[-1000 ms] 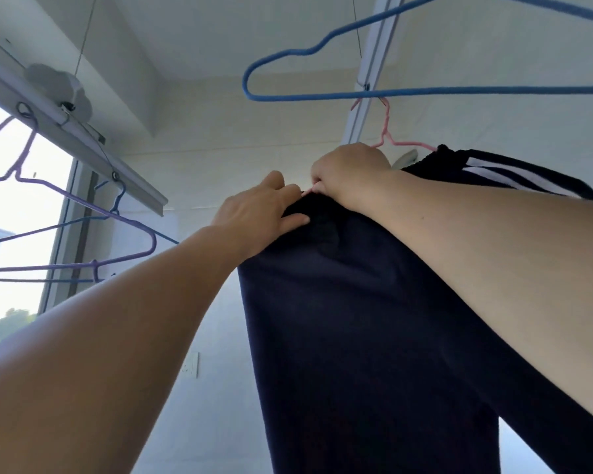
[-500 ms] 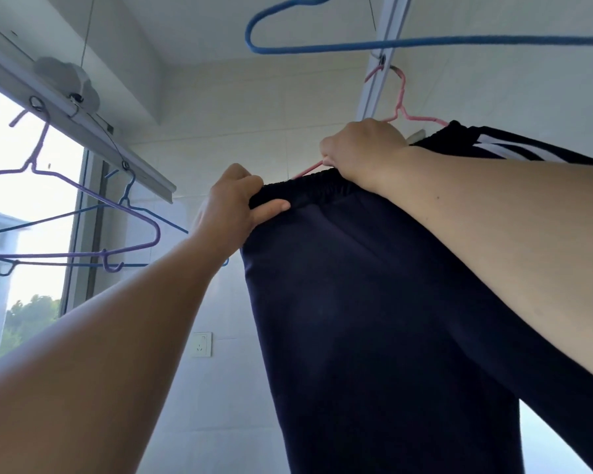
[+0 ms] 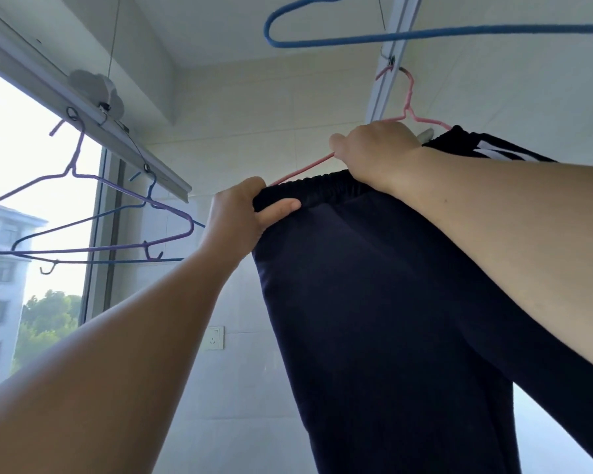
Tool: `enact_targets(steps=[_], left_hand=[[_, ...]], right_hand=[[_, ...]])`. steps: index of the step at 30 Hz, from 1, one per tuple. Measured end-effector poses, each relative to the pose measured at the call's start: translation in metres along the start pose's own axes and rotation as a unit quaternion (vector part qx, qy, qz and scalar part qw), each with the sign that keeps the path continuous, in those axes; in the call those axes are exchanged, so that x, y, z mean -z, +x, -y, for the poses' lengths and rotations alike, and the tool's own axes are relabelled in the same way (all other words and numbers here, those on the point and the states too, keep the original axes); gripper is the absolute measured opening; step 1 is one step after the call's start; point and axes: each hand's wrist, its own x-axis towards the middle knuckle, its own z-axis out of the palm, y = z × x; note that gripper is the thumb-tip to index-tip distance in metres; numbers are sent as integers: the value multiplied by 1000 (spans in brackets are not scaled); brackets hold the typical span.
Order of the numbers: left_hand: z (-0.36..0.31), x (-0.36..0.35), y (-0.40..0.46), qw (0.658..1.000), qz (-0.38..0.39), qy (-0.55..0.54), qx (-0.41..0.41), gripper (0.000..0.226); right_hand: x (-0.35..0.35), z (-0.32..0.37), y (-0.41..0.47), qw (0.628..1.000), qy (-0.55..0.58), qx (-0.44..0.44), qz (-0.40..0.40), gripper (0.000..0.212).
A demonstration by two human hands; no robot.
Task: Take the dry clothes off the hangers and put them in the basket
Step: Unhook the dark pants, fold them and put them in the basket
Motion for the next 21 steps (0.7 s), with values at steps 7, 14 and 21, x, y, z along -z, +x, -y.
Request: enact_targets(steps=[7,14,21], left_hand=[[-5,-5,-31,1000,19,-3,-1,50],[-36,-16,-23,972,154,-132,122,34],[-58,-20,-29,961,181,-142,151,23]], right_hand=[[23,5,12,995,63,-42,-64,34],[29,1,21,981,157,-84,-77,33],[17,5,-22,958,267,-91,-42,57]])
